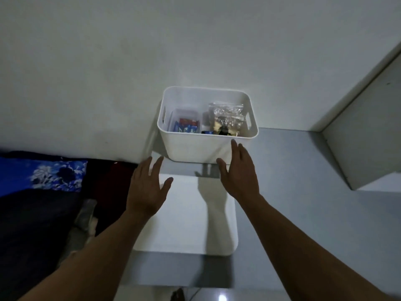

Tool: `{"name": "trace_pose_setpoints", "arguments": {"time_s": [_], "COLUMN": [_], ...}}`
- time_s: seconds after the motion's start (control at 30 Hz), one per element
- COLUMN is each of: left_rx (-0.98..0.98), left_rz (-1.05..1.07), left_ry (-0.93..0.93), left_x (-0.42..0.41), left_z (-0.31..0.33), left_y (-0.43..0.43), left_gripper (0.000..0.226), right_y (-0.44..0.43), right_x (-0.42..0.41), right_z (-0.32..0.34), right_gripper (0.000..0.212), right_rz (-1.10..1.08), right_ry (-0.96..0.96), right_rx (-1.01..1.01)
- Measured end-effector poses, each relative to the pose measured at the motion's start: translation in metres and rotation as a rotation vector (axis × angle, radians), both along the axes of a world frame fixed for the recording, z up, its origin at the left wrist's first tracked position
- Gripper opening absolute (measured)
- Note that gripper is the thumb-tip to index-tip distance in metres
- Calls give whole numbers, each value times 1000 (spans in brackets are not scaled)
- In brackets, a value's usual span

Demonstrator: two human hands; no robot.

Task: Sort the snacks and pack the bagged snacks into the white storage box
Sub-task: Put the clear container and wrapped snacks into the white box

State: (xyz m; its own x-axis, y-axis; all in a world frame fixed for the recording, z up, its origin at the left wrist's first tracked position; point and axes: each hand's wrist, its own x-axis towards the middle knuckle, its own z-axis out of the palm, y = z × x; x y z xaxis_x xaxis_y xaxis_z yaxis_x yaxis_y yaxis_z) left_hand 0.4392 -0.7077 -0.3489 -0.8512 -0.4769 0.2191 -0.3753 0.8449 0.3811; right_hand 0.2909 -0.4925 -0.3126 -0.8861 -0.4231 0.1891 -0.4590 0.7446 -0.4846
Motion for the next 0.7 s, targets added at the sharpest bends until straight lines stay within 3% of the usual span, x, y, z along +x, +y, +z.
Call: {"name": "trace_pose_setpoints", "arguments": {"time_s": [0.13, 0.23, 0.33, 0.43, 0.57, 0.7], "left_rx": [163, 338, 418, 475, 519, 507], "left_rz": [134, 247, 274, 315, 371, 444], "left_ry": [-167, -322, -347, -245, -92, -20], "left_x": [39, 55, 61, 61, 64, 69], "left_z": [-47, -65, -71, -71, -63, -36], "left_y": [7, 20, 27, 29, 23, 22], "left_gripper": [81, 92, 92, 92, 88, 63], "right_y": [23, 41, 45, 41, 44, 55], "right_x": [44, 70, 87, 91, 93, 101], "right_z": [-49, -76, -85, -84, -75, -53], "right_gripper": [75, 88, 81, 69, 70, 70], "right_rz": [-24, -122, -232, -273, -323, -334], "right_ry": [-142, -208, -275, -405, -570, -599], "right_rx": [91, 321, 482, 377, 176, 7]}}
